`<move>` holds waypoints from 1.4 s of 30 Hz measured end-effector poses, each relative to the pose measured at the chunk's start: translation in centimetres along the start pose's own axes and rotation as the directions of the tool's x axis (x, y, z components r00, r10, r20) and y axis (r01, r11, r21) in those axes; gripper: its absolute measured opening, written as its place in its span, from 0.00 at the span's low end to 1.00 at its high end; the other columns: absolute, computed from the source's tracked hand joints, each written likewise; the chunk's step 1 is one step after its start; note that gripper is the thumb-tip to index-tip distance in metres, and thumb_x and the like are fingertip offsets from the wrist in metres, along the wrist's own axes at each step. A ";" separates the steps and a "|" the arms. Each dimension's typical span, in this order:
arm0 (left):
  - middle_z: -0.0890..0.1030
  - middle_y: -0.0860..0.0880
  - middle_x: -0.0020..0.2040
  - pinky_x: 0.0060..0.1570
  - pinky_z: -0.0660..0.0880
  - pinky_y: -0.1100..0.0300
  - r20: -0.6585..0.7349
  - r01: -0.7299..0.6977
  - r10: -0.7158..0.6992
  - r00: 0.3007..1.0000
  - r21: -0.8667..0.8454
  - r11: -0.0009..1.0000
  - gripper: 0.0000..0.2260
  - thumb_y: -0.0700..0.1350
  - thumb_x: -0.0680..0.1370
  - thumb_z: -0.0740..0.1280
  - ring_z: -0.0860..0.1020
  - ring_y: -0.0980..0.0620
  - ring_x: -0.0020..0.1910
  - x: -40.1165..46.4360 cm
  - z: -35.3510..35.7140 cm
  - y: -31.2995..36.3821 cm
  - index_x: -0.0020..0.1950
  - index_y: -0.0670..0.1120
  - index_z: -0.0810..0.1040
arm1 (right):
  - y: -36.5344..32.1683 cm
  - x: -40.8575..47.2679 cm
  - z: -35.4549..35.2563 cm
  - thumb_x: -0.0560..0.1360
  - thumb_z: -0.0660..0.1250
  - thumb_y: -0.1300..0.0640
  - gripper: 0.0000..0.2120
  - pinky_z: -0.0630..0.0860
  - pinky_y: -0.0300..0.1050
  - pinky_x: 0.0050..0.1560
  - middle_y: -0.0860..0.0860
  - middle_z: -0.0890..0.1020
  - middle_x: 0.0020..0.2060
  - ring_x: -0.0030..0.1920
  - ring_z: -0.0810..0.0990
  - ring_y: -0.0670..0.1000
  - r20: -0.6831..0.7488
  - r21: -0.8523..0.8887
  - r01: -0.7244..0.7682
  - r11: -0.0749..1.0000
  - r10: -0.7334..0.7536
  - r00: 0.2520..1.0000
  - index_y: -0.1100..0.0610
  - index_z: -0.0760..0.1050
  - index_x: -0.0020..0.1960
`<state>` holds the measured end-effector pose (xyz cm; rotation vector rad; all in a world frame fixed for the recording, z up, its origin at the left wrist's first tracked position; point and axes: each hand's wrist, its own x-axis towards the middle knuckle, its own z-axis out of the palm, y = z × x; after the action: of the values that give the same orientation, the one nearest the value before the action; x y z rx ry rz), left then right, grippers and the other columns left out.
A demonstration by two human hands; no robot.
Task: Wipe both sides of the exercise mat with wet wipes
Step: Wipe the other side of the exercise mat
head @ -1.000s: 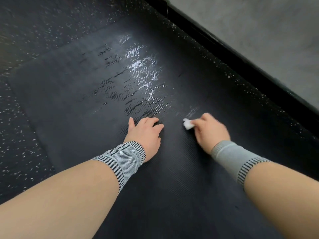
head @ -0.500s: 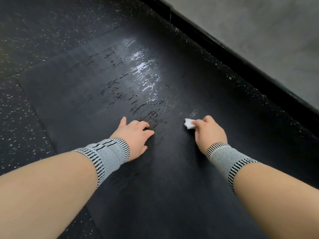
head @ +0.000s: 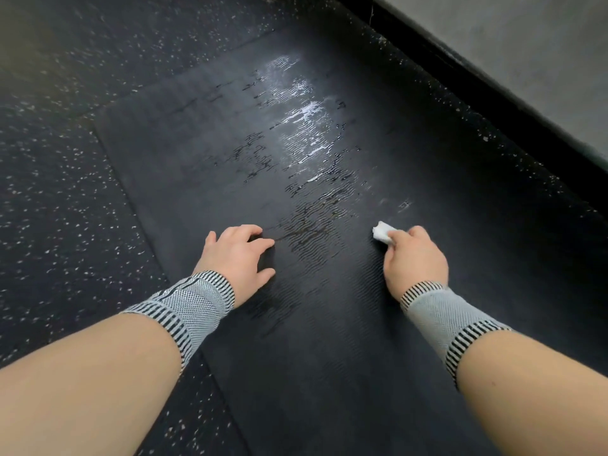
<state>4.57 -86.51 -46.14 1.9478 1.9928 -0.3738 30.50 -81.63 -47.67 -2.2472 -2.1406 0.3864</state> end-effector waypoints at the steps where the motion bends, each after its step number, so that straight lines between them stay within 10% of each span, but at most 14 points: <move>1: 0.62 0.54 0.75 0.74 0.55 0.42 -0.009 0.016 -0.016 1.000 -0.002 1.000 0.25 0.61 0.79 0.62 0.60 0.50 0.74 -0.2 0.2 -0.4 0.75 0.58 0.65 | -1.1 -0.9 0.5 0.78 0.57 0.55 0.13 0.72 0.47 0.45 0.54 0.73 0.51 0.50 0.76 0.58 0.010 -0.001 0.043 0.999 -0.043 0.999 0.54 0.75 0.59; 7: 0.62 0.53 0.75 0.73 0.59 0.42 -0.048 0.111 -0.113 0.992 -0.049 0.993 0.25 0.60 0.79 0.61 0.62 0.49 0.73 -1.9 1.2 -2.2 0.76 0.57 0.65 | -6.0 -7.4 3.0 0.74 0.61 0.60 0.10 0.70 0.46 0.38 0.54 0.74 0.47 0.46 0.78 0.59 0.145 0.119 0.606 0.787 -0.617 0.773 0.55 0.76 0.54; 14: 0.62 0.52 0.76 0.73 0.59 0.41 -0.052 0.198 -0.201 0.978 -0.056 0.979 0.26 0.61 0.79 0.60 0.60 0.49 0.74 -4.3 2.6 -4.8 0.77 0.58 0.62 | -4.9 -5.2 2.0 0.78 0.57 0.53 0.11 0.72 0.47 0.41 0.54 0.74 0.48 0.44 0.78 0.60 0.006 0.062 0.279 0.958 -0.280 0.960 0.55 0.75 0.56; 18: 0.60 0.52 0.76 0.73 0.57 0.41 -0.049 0.214 -0.216 0.975 -0.043 0.976 0.27 0.62 0.79 0.59 0.58 0.49 0.75 -4.6 2.7 -5.0 0.77 0.58 0.60 | -10.3 -10.9 3.3 0.76 0.63 0.54 0.10 0.69 0.46 0.36 0.54 0.74 0.46 0.40 0.79 0.58 0.207 0.114 0.482 0.869 -0.496 0.844 0.55 0.77 0.53; 22: 0.59 0.52 0.77 0.74 0.57 0.40 -0.040 0.224 -0.225 0.974 -0.037 0.974 0.27 0.62 0.79 0.59 0.57 0.49 0.75 -5.1 2.9 -5.5 0.78 0.59 0.59 | -11.4 -12.0 4.1 0.50 0.81 0.57 0.14 0.55 0.36 0.20 0.51 0.71 0.29 0.18 0.65 0.54 0.190 0.153 0.660 0.736 -0.677 0.711 0.54 0.76 0.30; 28: 0.58 0.51 0.77 0.73 0.57 0.41 -0.025 0.227 -0.228 0.973 -0.041 0.973 0.27 0.61 0.80 0.58 0.57 0.48 0.75 -6.2 3.5 -6.4 0.78 0.59 0.59 | -6.8 -8.2 3.1 0.77 0.60 0.53 0.11 0.74 0.50 0.40 0.55 0.73 0.47 0.40 0.78 0.62 0.081 0.088 0.393 0.915 -0.400 0.913 0.56 0.76 0.55; 33: 0.58 0.51 0.77 0.73 0.57 0.40 -0.030 0.226 -0.228 0.973 -0.048 0.973 0.26 0.60 0.80 0.59 0.57 0.48 0.76 -6.5 3.6 -6.3 0.78 0.59 0.59 | -13.5 -15.4 4.0 0.63 0.75 0.54 0.11 0.66 0.43 0.26 0.53 0.76 0.38 0.28 0.78 0.56 0.288 0.118 0.641 0.758 -0.644 0.708 0.55 0.79 0.44; 36: 0.58 0.51 0.77 0.73 0.58 0.40 -0.044 0.223 -0.225 0.973 -0.051 0.973 0.24 0.57 0.81 0.58 0.57 0.48 0.76 -6.5 3.9 -6.4 0.77 0.59 0.59 | -14.1 -15.6 4.9 0.72 0.67 0.59 0.09 0.66 0.47 0.31 0.54 0.72 0.46 0.36 0.77 0.58 0.395 0.123 0.749 0.651 -0.725 0.565 0.59 0.76 0.52; 42: 0.58 0.51 0.77 0.73 0.58 0.41 -0.042 0.227 -0.230 0.972 -0.067 0.972 0.24 0.56 0.82 0.58 0.57 0.47 0.76 -6.4 4.0 -6.6 0.78 0.59 0.59 | -9.0 -8.9 3.1 0.76 0.61 0.53 0.10 0.74 0.48 0.40 0.54 0.76 0.47 0.44 0.80 0.60 0.141 0.002 0.416 0.909 -0.412 0.900 0.54 0.77 0.53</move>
<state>-1.79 -94.22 -47.39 1.7104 2.2412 -0.3180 20.75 -90.34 -47.61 -1.7442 -2.6225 0.5078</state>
